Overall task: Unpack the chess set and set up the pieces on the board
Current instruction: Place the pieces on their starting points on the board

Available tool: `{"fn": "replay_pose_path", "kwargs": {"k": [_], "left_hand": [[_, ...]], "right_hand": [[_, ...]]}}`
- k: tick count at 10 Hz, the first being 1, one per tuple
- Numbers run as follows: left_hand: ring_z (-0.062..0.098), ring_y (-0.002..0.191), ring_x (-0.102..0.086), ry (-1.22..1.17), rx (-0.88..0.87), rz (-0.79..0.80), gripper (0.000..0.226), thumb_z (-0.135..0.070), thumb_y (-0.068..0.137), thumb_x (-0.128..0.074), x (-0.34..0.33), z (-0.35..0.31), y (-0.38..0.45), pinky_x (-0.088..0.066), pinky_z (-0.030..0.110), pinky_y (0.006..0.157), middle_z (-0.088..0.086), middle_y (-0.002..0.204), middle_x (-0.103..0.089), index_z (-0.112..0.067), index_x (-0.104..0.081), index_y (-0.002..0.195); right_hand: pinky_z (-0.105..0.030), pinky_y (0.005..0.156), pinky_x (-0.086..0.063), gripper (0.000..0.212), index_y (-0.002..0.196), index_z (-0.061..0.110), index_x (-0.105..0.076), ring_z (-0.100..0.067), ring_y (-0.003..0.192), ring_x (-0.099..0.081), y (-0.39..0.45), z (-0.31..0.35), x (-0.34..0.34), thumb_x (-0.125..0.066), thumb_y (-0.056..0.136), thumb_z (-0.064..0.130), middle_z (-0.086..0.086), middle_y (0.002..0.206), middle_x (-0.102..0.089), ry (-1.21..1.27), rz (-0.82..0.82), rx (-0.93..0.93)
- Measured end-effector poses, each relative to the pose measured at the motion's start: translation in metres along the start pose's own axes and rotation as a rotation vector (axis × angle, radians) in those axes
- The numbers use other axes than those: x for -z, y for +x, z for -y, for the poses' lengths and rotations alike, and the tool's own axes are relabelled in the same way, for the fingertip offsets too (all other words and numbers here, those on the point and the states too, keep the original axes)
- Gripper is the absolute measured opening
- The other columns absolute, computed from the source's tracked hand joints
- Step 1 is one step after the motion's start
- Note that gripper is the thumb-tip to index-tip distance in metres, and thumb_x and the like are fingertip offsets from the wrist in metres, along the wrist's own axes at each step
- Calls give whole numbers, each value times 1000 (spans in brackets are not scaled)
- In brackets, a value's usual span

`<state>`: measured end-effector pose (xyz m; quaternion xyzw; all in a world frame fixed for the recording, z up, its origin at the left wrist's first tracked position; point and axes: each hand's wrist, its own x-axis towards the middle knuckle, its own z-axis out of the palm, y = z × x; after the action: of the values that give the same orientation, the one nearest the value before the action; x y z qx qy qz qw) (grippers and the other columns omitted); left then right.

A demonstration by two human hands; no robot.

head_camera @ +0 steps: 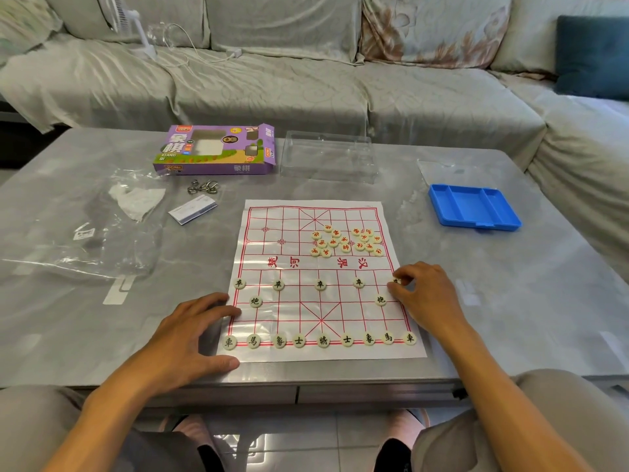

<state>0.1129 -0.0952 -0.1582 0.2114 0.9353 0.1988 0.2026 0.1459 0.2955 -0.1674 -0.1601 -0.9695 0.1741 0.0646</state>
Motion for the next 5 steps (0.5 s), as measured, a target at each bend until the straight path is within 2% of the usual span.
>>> {"fn": "replay_pose_path", "kwargs": {"k": [2, 3, 4, 5], "left_hand": [[8, 140, -17, -2, 2, -3, 86, -85, 49, -46, 0, 0, 0, -24, 39, 115, -24, 153, -15, -54, -33, 128], [8, 140, -17, -8, 3, -7, 84, -84, 50, -48, -1, 1, 0, -25, 39, 114, -25, 153, -15, -54, -34, 127], [8, 140, -17, -14, 0, -12, 85, -84, 50, -49, -2, 1, 1, -25, 39, 115, -25, 152, -16, -54, -35, 128], [6, 139, -18, -26, -8, -25, 87, -83, 50, -51, -2, 2, 1, -25, 39, 116, -26, 151, -17, -52, -36, 130]], "right_hand": [[-24, 78, -42, 32, 111, 26, -64, -8, 93, -49, 1, 2, 2, -59, 88, 48, 8, 111, -64, 19, 0, -17], [-26, 87, -43, 28, 116, 30, -61, -11, 108, -51, -5, 21, 0, -60, 90, 42, 10, 119, -60, 99, -5, 110], [-27, 95, -40, 29, 119, 32, -60, -13, 117, -48, -10, 36, -4, -61, 90, 40, 11, 127, -57, 75, 28, 162], [-24, 92, -38, 26, 117, 31, -63, -12, 113, -48, -9, 41, -11, -57, 93, 39, 11, 125, -60, 33, 36, 216]]}}
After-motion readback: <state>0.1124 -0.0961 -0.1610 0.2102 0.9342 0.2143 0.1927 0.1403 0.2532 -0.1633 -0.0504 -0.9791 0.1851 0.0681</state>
